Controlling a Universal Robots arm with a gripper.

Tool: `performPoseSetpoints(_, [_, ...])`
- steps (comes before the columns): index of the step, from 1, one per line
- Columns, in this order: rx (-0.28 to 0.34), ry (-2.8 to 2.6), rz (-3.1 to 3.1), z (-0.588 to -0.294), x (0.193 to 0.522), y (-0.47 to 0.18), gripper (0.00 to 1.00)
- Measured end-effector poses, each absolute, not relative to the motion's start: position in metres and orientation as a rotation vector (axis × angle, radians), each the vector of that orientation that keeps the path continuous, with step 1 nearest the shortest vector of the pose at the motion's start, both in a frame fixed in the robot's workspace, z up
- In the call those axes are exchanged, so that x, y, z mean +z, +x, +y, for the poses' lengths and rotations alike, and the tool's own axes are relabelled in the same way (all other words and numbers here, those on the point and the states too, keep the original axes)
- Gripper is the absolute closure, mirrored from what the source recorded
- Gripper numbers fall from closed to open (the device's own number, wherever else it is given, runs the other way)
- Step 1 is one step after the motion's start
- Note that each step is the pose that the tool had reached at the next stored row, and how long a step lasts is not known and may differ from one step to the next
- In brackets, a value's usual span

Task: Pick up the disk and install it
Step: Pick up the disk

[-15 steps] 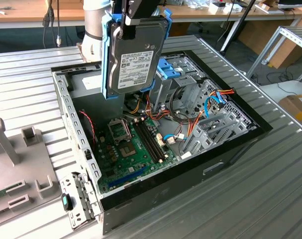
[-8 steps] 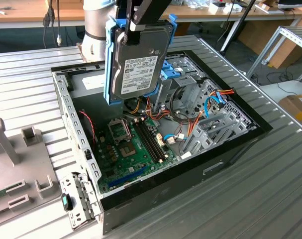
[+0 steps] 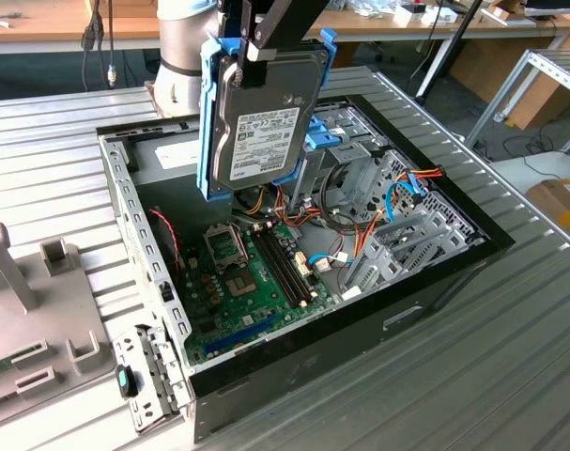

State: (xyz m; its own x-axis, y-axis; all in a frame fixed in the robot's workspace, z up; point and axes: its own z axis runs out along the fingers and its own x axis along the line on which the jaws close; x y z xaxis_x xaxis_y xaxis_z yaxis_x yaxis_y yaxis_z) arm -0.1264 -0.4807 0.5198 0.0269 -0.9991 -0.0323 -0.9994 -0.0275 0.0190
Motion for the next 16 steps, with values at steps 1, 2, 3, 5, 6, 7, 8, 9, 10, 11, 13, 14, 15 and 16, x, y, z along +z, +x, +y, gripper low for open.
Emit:
performPoseSetpoints(1, [0.057, -2.245, 2.184, -0.481, 0.520, -0.126, 0.64])
performPoseSetpoints(2, [0.057, -2.245, 2.184, -0.481, 0.520, -0.126, 0.64])
performPoseSetpoints(3, [0.057, -2.245, 2.184, -0.481, 0.520, -0.126, 0.64])
performPoseSetpoints(5, [0.057, -2.245, 2.184, -0.481, 0.520, -0.126, 0.64])
performPoseSetpoints(6, [0.057, -2.245, 2.184, -0.481, 0.520, -0.126, 0.64])
performPoseSetpoints(7, [0.057, -2.245, 2.184, -0.481, 0.520, -0.126, 0.64])
performPoseSetpoints(8, [0.057, -2.245, 2.184, -0.482, 0.520, -0.126, 0.64])
performPoseSetpoints(9, [0.057, -2.245, 2.184, -0.483, 0.520, -0.126, 0.64])
performPoseSetpoints(10, [0.057, -2.245, 2.184, -0.485, 0.520, -0.126, 0.64])
performPoseSetpoints(11, [0.057, -2.245, 2.184, -0.489, 0.520, -0.126, 0.64])
performPoseSetpoints(13, [0.057, -2.245, 2.184, -0.493, 0.520, -0.126, 0.64])
performPoseSetpoints(14, [0.057, -2.245, 2.184, -0.495, 0.520, -0.126, 0.64])
performPoseSetpoints(15, [0.057, -2.245, 2.184, -0.496, 0.520, -0.126, 0.64])
performPoseSetpoints(16, [0.057, -2.245, 2.184, -0.499, 0.520, -0.126, 0.64])
